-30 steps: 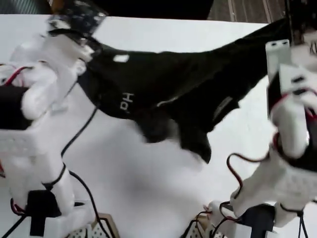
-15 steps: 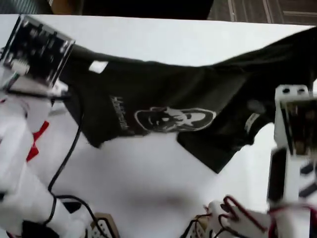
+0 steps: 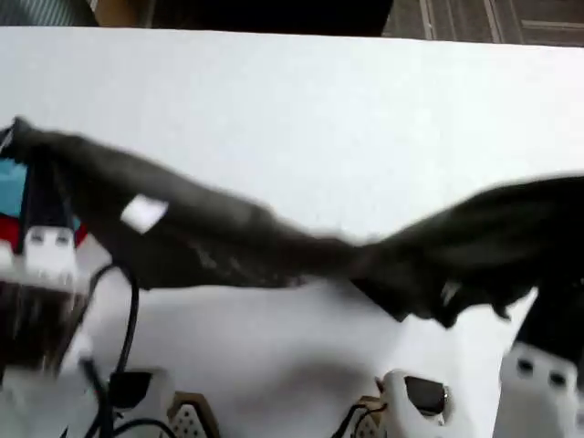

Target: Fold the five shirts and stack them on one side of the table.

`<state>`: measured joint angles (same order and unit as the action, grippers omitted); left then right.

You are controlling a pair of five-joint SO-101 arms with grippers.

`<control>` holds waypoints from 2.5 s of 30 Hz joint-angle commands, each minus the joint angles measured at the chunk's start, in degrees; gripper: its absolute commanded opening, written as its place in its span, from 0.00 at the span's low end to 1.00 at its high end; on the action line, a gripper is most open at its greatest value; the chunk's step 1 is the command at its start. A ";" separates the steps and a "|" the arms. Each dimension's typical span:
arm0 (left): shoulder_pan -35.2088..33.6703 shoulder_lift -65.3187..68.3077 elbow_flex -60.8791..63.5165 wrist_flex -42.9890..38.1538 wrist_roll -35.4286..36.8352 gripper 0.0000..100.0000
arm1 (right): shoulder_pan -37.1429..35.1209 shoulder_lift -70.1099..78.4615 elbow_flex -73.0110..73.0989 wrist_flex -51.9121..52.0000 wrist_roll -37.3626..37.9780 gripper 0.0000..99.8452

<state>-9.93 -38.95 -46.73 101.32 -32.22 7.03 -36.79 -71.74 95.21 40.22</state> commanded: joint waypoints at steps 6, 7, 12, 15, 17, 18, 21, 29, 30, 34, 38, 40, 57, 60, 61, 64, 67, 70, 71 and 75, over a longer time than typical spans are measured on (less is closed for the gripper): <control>-0.62 -0.44 -1.01 0.97 0.62 0.03 | -2.59 -1.01 4.66 0.48 2.73 0.02; -0.62 -0.44 -1.01 0.97 0.62 0.03 | -2.68 -1.01 5.80 0.31 2.73 0.02; -0.62 -1.05 -1.54 0.97 0.53 0.03 | -2.42 -1.80 4.66 0.04 2.90 0.02; -0.62 -3.52 -1.01 0.97 0.53 0.03 | -2.33 -4.53 3.34 0.04 3.16 0.02; -0.62 -5.36 -1.01 0.97 0.53 0.03 | -2.33 -7.16 3.25 0.04 3.25 0.02; -0.62 -6.24 -1.01 0.97 0.53 0.03 | -2.33 -8.48 3.43 0.04 3.69 0.02; -0.62 -7.91 -1.01 0.97 0.53 0.02 | -2.24 -11.12 3.69 -0.04 7.03 0.02; -0.26 -7.91 9.63 -2.55 0.53 0.02 | -2.68 -7.52 11.25 -5.85 7.65 0.02; -0.26 -7.91 13.05 -4.48 0.53 0.02 | -2.68 -6.46 13.45 -7.52 7.56 0.02; -0.18 -7.91 26.24 -15.30 0.53 0.02 | -2.68 -1.36 22.15 -16.22 7.56 0.02; 1.85 -7.74 40.48 -27.16 0.44 0.02 | -2.42 4.79 31.65 -24.48 7.56 0.02; 3.52 -7.74 47.25 -31.21 0.26 0.02 | -2.33 7.96 35.69 -28.35 7.56 0.02; 5.10 19.78 46.20 -41.58 -2.11 0.02 | -1.01 32.13 45.89 -38.99 7.56 0.02; 5.10 25.67 44.26 -39.12 -2.73 0.02 | -1.10 33.45 45.89 -33.80 7.56 0.02; 5.10 27.34 44.09 -38.42 -2.73 0.02 | -1.10 33.80 45.89 -32.04 7.56 0.02; 5.19 31.38 44.09 -36.04 -2.73 0.02 | -1.01 34.95 45.89 -27.56 7.56 0.02; 5.36 34.29 44.26 -32.88 -2.81 0.02 | -1.01 36.53 45.89 -23.52 7.56 0.02; 5.01 36.22 44.18 -31.30 -2.81 0.02 | -1.01 38.37 45.89 -20.09 7.47 0.02; 4.92 36.57 44.18 -31.03 -2.81 0.02 | -1.01 38.99 45.89 -19.47 7.47 0.02; 4.66 36.84 44.09 -31.47 -2.81 0.03 | -1.01 40.48 45.89 -19.03 7.47 0.02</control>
<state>-4.92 -1.85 0.22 69.58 -34.59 5.45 3.65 -25.49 75.87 47.87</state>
